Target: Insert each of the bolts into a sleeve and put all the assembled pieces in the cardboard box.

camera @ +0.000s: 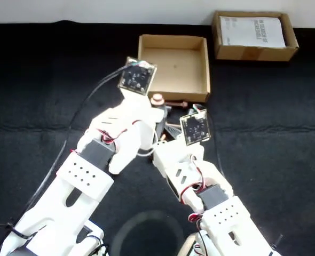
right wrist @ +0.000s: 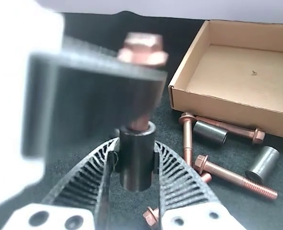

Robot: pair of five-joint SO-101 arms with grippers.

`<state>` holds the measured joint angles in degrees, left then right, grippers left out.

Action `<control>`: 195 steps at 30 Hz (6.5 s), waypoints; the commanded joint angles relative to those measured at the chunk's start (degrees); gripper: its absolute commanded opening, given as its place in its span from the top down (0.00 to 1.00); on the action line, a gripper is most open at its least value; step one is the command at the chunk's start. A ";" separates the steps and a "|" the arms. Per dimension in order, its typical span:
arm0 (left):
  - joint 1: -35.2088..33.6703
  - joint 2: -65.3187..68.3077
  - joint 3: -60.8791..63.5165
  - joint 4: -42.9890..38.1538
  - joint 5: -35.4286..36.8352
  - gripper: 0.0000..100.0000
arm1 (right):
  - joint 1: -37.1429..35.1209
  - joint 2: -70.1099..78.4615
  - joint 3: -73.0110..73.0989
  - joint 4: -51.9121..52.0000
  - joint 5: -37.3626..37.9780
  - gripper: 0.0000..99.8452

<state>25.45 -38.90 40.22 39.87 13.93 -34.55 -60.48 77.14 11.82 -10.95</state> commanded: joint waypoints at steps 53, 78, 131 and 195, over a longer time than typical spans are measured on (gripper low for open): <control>-23.16 -46.37 27.38 20.22 -5.45 0.99 | 16.13 57.19 -73.36 21.05 2.55 0.99; -27.38 -64.84 46.20 20.57 -5.63 0.99 | 19.82 111.43 -137.36 46.11 9.85 0.99; -27.38 -64.84 51.38 19.34 -5.54 0.86 | 19.82 113.54 -178.42 89.36 5.98 0.83; -35.65 0.40 -4.97 31.38 -4.22 0.83 | -3.82 29.93 -45.58 55.87 2.90 0.83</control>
<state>-8.92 -39.87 39.78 68.53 9.19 -36.13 -29.98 30.46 70.90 -7.34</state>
